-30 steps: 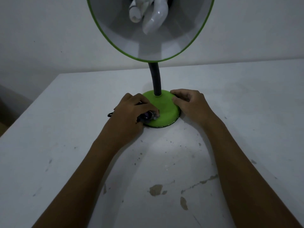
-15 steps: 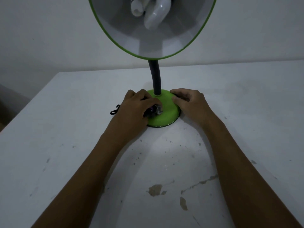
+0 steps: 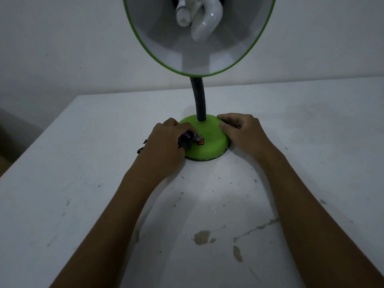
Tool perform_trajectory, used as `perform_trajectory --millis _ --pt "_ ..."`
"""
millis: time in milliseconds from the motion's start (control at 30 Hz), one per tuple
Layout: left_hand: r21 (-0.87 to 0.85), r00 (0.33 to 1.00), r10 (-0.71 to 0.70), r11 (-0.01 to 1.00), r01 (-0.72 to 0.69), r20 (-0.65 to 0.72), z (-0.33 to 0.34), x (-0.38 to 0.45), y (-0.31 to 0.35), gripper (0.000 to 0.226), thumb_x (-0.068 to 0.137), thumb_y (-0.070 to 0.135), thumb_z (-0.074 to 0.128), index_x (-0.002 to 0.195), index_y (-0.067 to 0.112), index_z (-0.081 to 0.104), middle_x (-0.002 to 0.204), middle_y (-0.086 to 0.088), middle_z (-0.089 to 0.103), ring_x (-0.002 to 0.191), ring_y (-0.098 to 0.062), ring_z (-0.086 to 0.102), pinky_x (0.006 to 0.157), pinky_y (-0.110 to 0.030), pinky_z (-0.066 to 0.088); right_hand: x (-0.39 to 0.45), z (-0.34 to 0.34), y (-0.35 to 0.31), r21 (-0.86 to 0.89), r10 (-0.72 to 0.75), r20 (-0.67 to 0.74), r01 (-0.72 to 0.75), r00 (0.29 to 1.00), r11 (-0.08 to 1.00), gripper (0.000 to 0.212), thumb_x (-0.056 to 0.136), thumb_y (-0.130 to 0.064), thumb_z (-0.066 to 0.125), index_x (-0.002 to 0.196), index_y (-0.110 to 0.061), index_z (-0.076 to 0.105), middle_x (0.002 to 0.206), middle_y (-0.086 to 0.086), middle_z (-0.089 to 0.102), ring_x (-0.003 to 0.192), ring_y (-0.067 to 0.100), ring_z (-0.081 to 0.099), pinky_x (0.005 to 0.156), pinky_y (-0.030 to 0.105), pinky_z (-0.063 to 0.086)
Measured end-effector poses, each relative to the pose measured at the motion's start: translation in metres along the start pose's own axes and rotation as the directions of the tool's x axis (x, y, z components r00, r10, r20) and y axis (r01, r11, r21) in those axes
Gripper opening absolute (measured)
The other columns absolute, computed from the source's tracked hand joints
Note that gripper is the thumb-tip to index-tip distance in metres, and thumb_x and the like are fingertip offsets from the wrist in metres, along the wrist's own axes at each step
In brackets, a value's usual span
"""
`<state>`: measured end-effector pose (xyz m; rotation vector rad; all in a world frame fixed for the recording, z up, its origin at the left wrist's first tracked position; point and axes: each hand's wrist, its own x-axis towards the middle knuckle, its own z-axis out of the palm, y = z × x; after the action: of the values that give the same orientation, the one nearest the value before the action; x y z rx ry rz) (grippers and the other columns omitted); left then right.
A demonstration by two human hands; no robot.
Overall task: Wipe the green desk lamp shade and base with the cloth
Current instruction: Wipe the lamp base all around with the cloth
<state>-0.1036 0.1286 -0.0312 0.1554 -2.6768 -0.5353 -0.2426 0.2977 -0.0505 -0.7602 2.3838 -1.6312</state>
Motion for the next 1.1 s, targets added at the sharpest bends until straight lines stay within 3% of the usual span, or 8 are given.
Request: perform_trajectory --millis 100,333,467,567,700,833,967,1100 --pt "-0.035 1.000 0.000 0.999 0.001 0.017 -0.004 -0.005 -0.004 0.050 0.075 -0.010 0.057 0.107 0.025 0.072 0.095 -0.002 0.059 0.086 -0.020 0.053 0.066 -0.011 0.036 -0.001 0.000 0.000 -0.014 -0.001 -0.011 0.001 1.000 1.000 0.030 0.092 -0.019 0.066 0.121 -0.017 0.069 0.112 -0.008 0.071 0.093 -0.013 0.061 0.083 0.003 0.047" --pt "-0.096 0.999 -0.036 0.995 0.033 -0.029 -0.015 -0.024 -0.003 0.029 0.080 0.013 0.063 0.102 0.030 0.065 0.089 0.009 0.065 0.081 -0.016 0.060 0.069 -0.032 0.049 -0.011 -0.013 -0.014 -0.030 -0.003 -0.093 0.000 0.996 1.000 0.026 0.093 -0.016 0.063 0.118 -0.019 0.071 0.113 -0.007 0.071 0.105 -0.001 0.064 0.098 0.017 0.047" --pt "-0.184 0.982 -0.146 0.975 0.122 -0.123 -0.019 -0.023 0.013 0.013 0.085 0.037 0.062 0.093 0.026 0.066 0.072 0.009 0.066 0.069 -0.009 0.061 0.062 -0.033 0.051 -0.027 -0.026 -0.015 -0.181 -0.065 -0.107 0.045 0.992 0.983 0.040 0.091 0.005 0.048 0.117 -0.016 0.071 0.118 -0.003 0.071 0.111 0.004 0.062 0.100 0.009 0.039" --pt "-0.207 0.972 -0.153 0.972 0.115 -0.178 -0.016 -0.018 0.026 0.013 0.088 0.036 0.068 0.087 0.023 0.068 0.069 0.006 0.066 0.067 -0.011 0.061 0.061 -0.035 0.051 -0.040 -0.022 -0.004 -0.288 -0.103 -0.099 0.071 0.990 0.955 0.055 0.082 0.016 0.041 0.120 -0.011 0.070 0.127 0.007 0.067 0.123 0.014 0.058 0.098 -0.001 0.028" --pt "-0.057 0.980 0.029 0.998 -0.041 -0.196 -0.013 0.002 0.051 0.025 0.080 0.019 0.068 0.104 0.026 0.070 0.092 0.006 0.067 0.084 -0.012 0.061 0.071 -0.024 0.048 -0.044 -0.016 0.008 -0.323 -0.137 -0.033 0.119 0.990 0.939 0.072 0.070 0.022 0.034 0.124 -0.011 0.068 0.133 0.013 0.063 0.139 0.022 0.045 0.121 0.032 0.022" --pt "0.135 0.945 0.237 0.968 -0.211 -0.224 0.006 0.022 0.064 0.026 0.083 0.021 0.065 0.106 0.017 0.075 0.101 -0.002 0.066 0.088 -0.020 0.061 0.074 -0.032 0.052 -0.036 -0.015 0.012 -0.319 -0.113 -0.056 0.090 0.992 0.943 0.072 0.071 0.020 0.037 0.126 -0.017 0.067 0.141 0.015 0.056 0.143 0.023 0.038 0.123 0.034 0.015" --pt "0.230 0.976 0.191 0.959 -0.164 -0.100 0.035 0.017 0.059 0.034 0.079 0.029 0.071 0.113 0.026 0.071 0.107 0.003 0.064 0.095 -0.021 0.057 0.081 -0.042 0.051 -0.040 -0.021 0.008 -0.184 -0.102 -0.096 0.084 0.990 0.979 0.062 0.078 0.019 0.037 0.123 -0.011 0.068 0.138 0.014 0.059 0.140 0.020 0.042 0.118 0.023 0.020" --pt "0.306 0.988 0.156 0.940 -0.149 0.002 0.035 0.003 0.061 0.051 0.083 0.057 0.053 0.127 0.034 0.058 0.123 0.006 0.057 0.110 -0.019 0.050 0.095 -0.037 0.044 -0.042 -0.025 -0.003 0.169 0.009 -0.045 -0.001 0.999 0.986 0.040 0.093 -0.004 0.042 0.120 -0.014 0.070 0.133 0.000 0.062 0.117 0.001 0.054 0.092 0.006 0.037"
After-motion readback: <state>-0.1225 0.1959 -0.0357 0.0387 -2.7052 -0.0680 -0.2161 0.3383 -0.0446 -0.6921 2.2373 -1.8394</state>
